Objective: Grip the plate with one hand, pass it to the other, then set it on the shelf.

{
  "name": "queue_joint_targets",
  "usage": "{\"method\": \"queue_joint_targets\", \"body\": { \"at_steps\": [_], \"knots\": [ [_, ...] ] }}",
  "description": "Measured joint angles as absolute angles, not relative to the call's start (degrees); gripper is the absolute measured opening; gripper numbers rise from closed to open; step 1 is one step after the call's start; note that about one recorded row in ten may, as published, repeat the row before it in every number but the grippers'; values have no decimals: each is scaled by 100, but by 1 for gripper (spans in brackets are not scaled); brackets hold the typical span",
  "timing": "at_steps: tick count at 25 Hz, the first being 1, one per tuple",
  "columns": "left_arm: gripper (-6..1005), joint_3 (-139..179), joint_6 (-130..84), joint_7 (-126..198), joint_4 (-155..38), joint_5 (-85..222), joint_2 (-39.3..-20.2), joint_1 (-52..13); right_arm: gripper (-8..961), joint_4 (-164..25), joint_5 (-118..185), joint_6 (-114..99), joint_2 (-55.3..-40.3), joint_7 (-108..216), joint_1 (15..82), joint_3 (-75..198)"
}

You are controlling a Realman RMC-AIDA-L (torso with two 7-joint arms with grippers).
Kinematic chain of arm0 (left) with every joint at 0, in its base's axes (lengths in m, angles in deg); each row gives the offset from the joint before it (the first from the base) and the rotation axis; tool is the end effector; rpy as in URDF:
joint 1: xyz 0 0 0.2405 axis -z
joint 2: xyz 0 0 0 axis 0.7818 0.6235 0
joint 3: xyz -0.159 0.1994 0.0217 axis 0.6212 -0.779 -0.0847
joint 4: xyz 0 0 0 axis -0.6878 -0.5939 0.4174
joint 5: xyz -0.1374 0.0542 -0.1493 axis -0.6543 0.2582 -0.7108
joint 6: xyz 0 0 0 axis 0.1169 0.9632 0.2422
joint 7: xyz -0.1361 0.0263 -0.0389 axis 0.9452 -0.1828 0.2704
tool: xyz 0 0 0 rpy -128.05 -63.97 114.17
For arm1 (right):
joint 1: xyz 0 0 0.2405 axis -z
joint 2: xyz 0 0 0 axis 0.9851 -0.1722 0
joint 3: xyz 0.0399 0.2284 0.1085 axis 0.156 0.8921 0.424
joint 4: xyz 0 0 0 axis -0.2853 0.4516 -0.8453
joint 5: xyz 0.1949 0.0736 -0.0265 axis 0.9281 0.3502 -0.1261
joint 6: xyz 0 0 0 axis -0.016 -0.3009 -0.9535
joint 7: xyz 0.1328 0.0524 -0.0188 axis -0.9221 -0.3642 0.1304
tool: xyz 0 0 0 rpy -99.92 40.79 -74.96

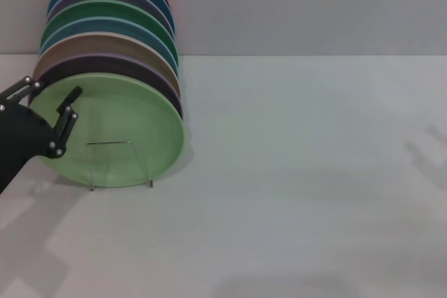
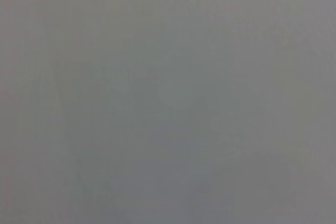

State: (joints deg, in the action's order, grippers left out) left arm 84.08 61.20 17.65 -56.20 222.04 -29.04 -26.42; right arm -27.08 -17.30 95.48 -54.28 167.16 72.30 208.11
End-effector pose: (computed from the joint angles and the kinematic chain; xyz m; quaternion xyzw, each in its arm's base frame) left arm -0.3050 0.2969 0.0148 -0.7649 0.1797 -0.2226 0.5772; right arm 0.3148 0.2561 0.0989 -0.7355 0.2116 0.5106 0.3919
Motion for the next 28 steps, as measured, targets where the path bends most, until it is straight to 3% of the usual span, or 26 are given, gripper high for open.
{"method": "queue_joint_targets", "body": {
  "at_steps": [4, 13, 21, 27, 28],
  "knots": [
    [352, 8411, 6211, 1697, -5595, 22203, -2932, -2768, 705, -2708, -1729, 9532, -5426, 16720, 7218, 20824],
    [401, 10100, 6673, 1593, -4900, 22163, -3333, -3702, 705, -3309, -1422, 9442, -5479, 18205, 7185, 20869],
    [445, 11154, 6352, 3192, -5013, 22103, -3365, -3826, 704, -4699, -626, 9317, -5496, 20196, 6929, 20809],
    [683, 11534, 5897, 3624, -5020, 22099, -3393, -3855, 704, -4778, -539, 9319, -5497, 20301, 6843, 20843],
    [683, 11525, 5899, 3666, -5023, 22099, -3394, -3880, 704, -4778, -539, 9319, -5497, 20301, 6843, 20843]
  ]
}}
